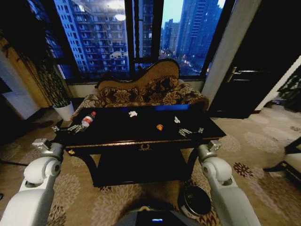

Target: Move to the front of the table and place the trash on the table into the trash bin.

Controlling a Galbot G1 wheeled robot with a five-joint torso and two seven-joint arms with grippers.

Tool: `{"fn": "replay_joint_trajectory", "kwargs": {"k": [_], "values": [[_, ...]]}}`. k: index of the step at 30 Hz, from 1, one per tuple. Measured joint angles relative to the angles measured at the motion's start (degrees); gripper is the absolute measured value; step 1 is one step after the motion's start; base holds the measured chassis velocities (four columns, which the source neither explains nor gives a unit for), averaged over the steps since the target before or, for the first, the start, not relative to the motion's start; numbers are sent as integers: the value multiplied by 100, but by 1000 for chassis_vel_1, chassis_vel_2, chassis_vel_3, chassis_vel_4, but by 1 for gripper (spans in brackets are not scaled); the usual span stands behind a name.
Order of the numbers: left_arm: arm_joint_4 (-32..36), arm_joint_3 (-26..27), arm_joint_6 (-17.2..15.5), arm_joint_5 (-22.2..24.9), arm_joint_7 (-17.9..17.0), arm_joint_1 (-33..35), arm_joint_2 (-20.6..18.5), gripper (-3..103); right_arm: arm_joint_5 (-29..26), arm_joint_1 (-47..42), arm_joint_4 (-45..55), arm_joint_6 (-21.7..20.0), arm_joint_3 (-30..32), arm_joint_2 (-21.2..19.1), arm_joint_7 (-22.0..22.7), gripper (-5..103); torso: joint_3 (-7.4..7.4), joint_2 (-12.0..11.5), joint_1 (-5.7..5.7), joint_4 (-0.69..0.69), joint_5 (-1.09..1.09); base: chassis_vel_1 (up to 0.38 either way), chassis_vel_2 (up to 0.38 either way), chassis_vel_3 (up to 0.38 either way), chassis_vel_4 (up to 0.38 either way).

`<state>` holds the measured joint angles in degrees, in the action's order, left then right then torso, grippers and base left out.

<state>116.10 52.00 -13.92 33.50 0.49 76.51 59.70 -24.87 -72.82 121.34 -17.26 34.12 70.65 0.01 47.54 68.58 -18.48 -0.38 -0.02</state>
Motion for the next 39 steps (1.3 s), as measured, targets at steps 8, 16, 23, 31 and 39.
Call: {"fn": "replay_joint_trajectory", "kwargs": {"k": [8, 16, 23, 31, 39], "values": [[215, 97, -121, 0, -9, 77, 113, 100, -166, 743, -614, -115, -307, -219, 0, 100, -4, 5, 11, 2, 2, 0, -12, -4, 4], [343, 126, -217, -37, -29, 89, 169, 100, -303, 1779, -1617, -194, -772, -450, 0, 100, -1, 2, 4, 1, 2, 0, 0, 0, 0], [365, 126, -236, -125, -38, 101, 242, 100, -306, 2257, -2269, -343, -1096, -499, 0, 100, -2, 2, 5, 1, 2, 0, 0, 0, 0], [353, 129, -228, -142, -44, 106, 270, 100, -377, 2577, -2599, -963, -1351, -563, 0, 100, -2, 2, 5, 1, 1, 0, 0, 0, 0], [321, 144, -193, -142, -51, 104, 318, 100, -547, 2845, -2822, -1292, -1474, -652, 0, 100, -2, 2, 5, 1, 2, 0, 0, 0, 0]]}}
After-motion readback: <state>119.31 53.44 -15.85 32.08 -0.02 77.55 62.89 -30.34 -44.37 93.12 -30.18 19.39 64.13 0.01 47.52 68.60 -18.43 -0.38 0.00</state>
